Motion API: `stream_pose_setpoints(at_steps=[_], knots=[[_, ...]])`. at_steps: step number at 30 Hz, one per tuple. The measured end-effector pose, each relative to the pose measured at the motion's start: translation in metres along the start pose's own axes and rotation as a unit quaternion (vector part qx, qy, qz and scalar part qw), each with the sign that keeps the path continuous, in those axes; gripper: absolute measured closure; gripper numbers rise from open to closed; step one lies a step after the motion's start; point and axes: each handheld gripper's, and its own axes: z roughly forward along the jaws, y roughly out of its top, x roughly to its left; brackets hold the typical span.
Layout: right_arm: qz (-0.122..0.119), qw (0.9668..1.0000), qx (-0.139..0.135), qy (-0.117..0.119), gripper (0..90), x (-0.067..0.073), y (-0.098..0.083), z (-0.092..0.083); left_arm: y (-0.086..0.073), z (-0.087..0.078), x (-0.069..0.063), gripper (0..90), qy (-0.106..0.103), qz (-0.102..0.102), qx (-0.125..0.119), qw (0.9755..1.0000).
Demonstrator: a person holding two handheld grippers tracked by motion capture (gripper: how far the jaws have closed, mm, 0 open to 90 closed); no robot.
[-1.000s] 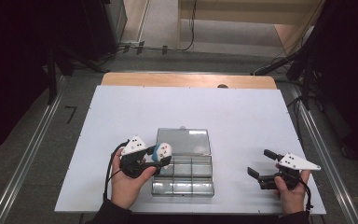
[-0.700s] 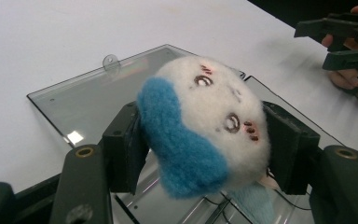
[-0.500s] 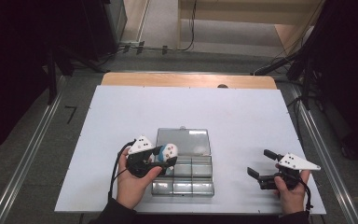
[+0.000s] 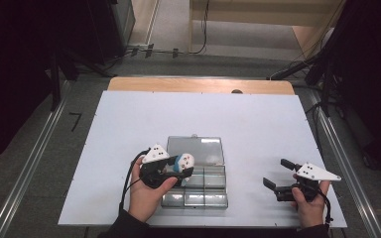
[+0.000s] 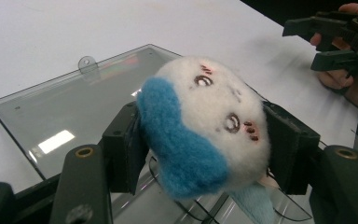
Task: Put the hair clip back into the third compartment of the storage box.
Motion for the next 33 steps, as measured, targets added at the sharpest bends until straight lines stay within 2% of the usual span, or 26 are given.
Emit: stream_pose_setpoints(at_steps=[10, 33], knots=[[0.001, 1.0, 0.001, 0.0, 0.0, 0.0, 0.0, 0.0, 0.001, 0.009, -0.006, 36.9, -0.013, 0.001, 0.004, 0.9999], [0.0, 1.0, 0.002, 0.001, 0.0, 0.0, 0.0, 0.0, 0.003, 0.024, -0.016, 36.9, -0.027, 0.007, 0.013, 0.9995]])
